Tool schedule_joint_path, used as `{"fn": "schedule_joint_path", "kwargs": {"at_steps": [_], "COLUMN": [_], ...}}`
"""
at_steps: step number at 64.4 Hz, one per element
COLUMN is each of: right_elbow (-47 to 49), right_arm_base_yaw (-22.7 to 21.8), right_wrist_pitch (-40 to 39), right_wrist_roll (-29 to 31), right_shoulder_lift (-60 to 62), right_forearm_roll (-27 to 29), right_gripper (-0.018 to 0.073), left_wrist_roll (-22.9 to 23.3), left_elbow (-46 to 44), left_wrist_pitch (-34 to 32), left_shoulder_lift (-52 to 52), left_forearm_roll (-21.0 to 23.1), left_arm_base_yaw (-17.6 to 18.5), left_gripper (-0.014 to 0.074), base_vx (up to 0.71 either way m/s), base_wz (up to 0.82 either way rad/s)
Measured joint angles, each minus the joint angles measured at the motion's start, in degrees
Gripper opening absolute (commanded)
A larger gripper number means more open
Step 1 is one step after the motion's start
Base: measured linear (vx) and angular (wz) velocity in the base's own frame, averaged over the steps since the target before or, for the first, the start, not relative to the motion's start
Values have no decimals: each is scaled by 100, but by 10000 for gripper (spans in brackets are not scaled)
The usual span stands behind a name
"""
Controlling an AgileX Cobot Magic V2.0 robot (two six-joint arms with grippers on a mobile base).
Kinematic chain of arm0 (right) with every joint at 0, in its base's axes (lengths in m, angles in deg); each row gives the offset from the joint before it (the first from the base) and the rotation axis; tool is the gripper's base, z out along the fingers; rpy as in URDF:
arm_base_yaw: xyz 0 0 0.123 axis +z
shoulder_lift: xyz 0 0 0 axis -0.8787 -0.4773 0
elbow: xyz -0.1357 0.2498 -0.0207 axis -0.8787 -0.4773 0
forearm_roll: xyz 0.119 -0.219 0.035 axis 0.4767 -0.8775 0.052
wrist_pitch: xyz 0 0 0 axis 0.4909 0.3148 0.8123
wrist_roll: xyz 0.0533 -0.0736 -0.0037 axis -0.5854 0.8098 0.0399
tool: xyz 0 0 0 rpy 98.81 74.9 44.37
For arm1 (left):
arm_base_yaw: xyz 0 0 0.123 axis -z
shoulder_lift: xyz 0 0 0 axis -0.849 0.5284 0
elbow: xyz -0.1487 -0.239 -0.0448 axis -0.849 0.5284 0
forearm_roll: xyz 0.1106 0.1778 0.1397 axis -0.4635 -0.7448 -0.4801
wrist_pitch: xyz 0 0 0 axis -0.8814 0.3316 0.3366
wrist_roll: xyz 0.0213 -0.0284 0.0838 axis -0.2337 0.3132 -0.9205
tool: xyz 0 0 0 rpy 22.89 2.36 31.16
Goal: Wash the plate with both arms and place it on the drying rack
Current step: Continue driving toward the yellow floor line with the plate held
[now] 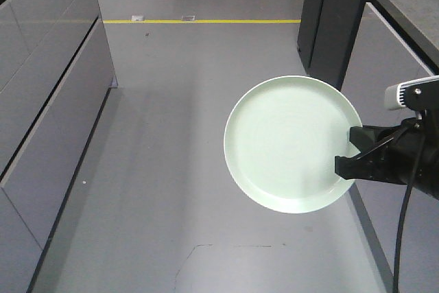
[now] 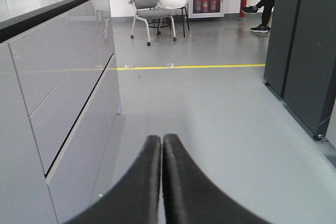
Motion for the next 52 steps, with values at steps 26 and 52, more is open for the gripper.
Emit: {"fn": "schedule_joint_path", "kwargs": {"at_steps": [26, 52], "right_elbow": [0, 0], "right_arm_base_yaw": [0, 0], "right_wrist_pitch": [0, 0], "right_wrist_roll": [0, 0], "right_shoulder_lift": [0, 0], "right_forearm_roll": [0, 0], "right_gripper": [-9, -9], "left_wrist_roll": [0, 0], "left_elbow": [0, 0], "left_wrist_pitch": [0, 0], "left_shoulder_lift": [0, 0], "left_forearm_roll": [0, 0], "left_arm_base_yaw": [0, 0], "left_gripper": [-5, -5], "base_vx": [12, 11], "base_wz": [1, 1]}}
